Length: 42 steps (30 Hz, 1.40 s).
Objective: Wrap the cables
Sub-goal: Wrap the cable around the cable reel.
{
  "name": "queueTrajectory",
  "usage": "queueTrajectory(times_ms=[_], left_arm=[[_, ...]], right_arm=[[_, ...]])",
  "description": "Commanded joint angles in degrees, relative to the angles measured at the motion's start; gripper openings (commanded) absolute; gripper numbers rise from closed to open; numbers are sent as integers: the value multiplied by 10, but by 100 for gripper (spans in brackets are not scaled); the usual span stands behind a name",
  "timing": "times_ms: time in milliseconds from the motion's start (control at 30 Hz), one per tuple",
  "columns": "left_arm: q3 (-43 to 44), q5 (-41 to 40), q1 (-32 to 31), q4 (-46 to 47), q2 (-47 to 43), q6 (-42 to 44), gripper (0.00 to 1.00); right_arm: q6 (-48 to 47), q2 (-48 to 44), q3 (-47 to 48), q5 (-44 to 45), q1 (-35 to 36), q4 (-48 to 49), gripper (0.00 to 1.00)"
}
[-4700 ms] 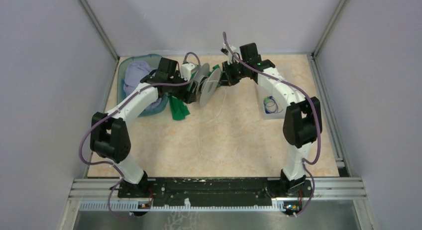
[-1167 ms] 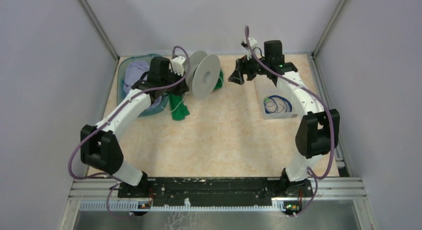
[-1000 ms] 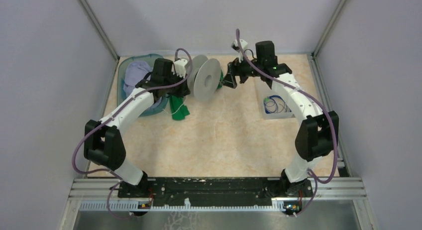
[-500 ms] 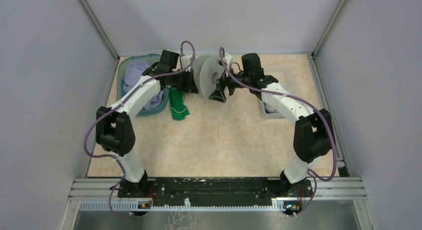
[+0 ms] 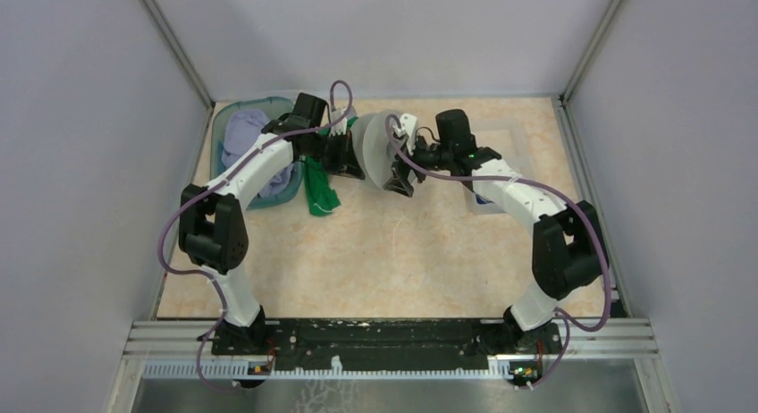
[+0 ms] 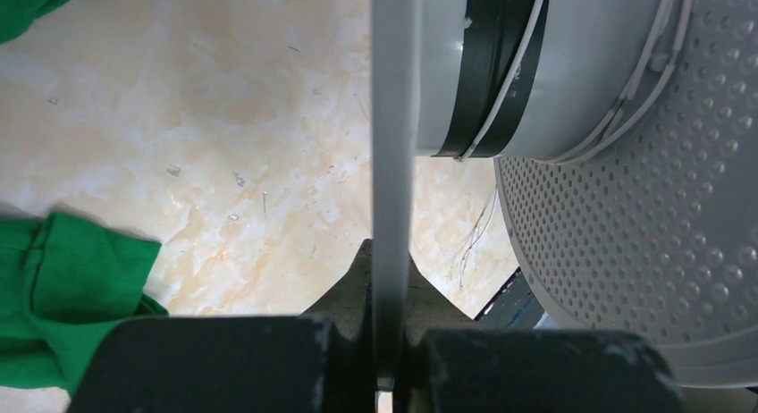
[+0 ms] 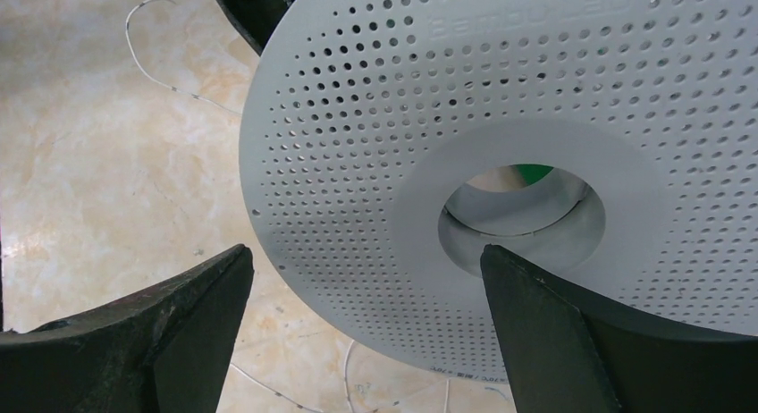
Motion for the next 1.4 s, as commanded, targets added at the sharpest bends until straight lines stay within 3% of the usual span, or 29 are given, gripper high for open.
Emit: queueTrajectory(times_ms=[0,367,600,700,767,867,900,1067,1367], left_arm=[[27,48,0,16,-11,-15,0],[27,75,0,21,-14,-20,0],[19,90,-1,28,-23,-22,0],[15,96,-1,33,-27,-24,0],[13,106,-1,38,-29,-27,0],[9,132,0,54,-30,-34,0],[7,140,0,59,-30,-38,0],[6,163,7,77,-25,-42,21],[-20,191,22,106,-53,-18,51]], right_arm=[[-37,-31,-2,-7,10,19,99],[-92,-37,-17,23,39,-10,99],[-94,-37,-33,88,53,15,97],[-78,-37,-29,92,52,21,88],[-63,-37,-26,96,52,27,77],[-36,-37,-26,103,52,39,50],[-26,-38,-27,105,52,43,37],[15,-39,-28,105,52,51,0],[78,-30,2,115,50,35,0]])
